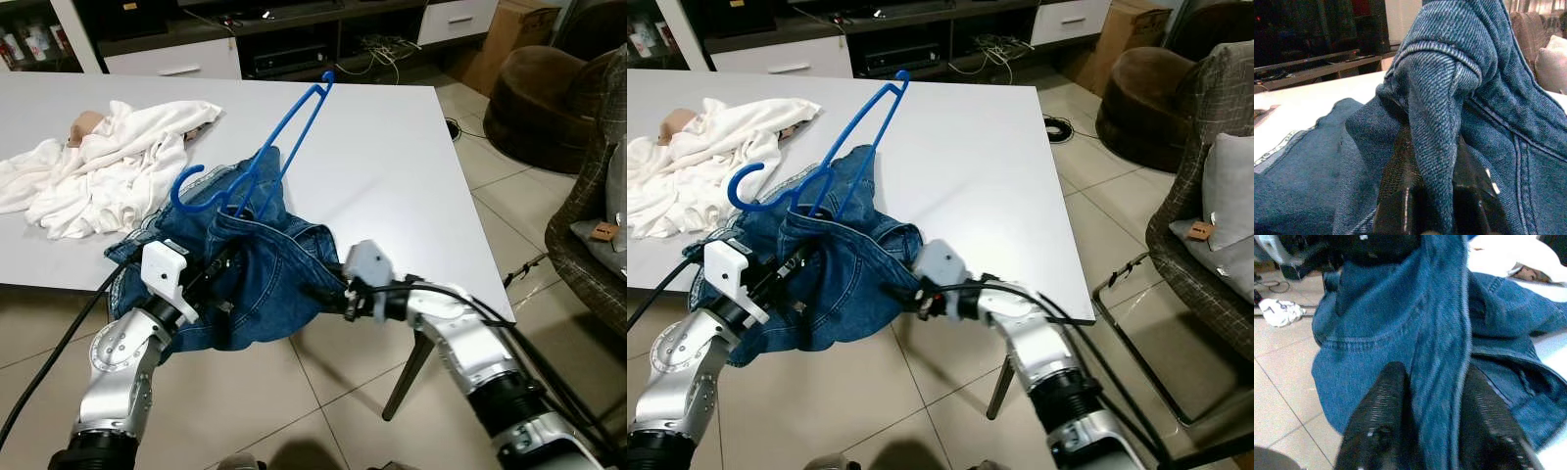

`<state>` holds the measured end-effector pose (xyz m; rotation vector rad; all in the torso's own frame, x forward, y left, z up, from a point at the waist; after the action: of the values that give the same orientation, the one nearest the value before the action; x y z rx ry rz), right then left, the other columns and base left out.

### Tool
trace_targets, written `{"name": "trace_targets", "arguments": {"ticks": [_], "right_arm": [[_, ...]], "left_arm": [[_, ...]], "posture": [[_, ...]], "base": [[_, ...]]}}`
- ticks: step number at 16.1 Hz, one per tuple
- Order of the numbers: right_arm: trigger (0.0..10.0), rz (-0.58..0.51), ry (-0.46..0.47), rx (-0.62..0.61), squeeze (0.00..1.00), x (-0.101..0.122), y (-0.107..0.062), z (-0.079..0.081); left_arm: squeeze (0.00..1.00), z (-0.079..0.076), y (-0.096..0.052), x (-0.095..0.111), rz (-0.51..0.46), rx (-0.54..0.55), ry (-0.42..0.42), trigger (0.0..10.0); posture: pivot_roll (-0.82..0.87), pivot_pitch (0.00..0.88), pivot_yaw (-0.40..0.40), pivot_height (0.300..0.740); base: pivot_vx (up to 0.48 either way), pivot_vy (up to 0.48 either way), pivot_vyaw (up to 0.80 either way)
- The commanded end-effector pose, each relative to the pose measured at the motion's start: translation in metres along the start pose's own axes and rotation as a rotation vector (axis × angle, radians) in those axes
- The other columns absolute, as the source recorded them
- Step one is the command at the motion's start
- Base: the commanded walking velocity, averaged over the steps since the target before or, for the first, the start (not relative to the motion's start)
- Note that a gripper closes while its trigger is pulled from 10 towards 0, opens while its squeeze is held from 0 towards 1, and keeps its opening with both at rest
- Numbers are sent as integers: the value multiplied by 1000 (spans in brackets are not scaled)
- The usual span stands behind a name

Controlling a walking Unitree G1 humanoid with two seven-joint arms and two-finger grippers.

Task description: Hang hanger

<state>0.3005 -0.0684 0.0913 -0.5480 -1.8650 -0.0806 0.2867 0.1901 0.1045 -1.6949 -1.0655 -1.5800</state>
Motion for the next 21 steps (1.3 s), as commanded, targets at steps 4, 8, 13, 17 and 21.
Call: {"name": "trace_targets", "arguments": {"ticks": [4, 8, 13, 17, 21], "right_arm": [[3176, -31, -12, 59, 0, 7, -8, -1], [0, -59, -5, 102, 0, 11, -4, 8], [0, -61, -6, 69, 0, 12, -6, 0], [0, -31, -61, -36, 0, 11, -7, -17], [0, -17, -132, -205, 0, 17, -10, -44]], "left_arm": [[0, 7, 2, 9, -9, 4, 48, 10000], [0, 2, 5, 10, -6, -28, 60, 10000], [0, 7, 0, 13, 11, -39, 85, 10000], [0, 9, 0, 17, 15, -46, 113, 10000], [0, 16, -3, 23, 31, -55, 144, 10000]], "posture": [[-19, 13, 40, 740], [-18, 11, 42, 740], [-18, 11, 42, 740], [-17, 11, 42, 740], [-21, 12, 45, 740]], "base": [[0, 0, 0], [0, 0, 0], [0, 0, 0], [0, 0, 0], [0, 0, 0]]}}
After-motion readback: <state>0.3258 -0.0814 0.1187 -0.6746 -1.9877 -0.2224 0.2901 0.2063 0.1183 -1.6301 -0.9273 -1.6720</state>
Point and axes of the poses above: a point about 5 cm out from each wrist's last joint towards the gripper, its own y axis pointing out of the wrist towards the gripper, its own x axis along the axis of the wrist's last joint, z = x × y, the point moved 2 cm from there along y, pointing out of the wrist towards the gripper, and after that the axes turned 14 degrees about -y, right-handed, at the moved point
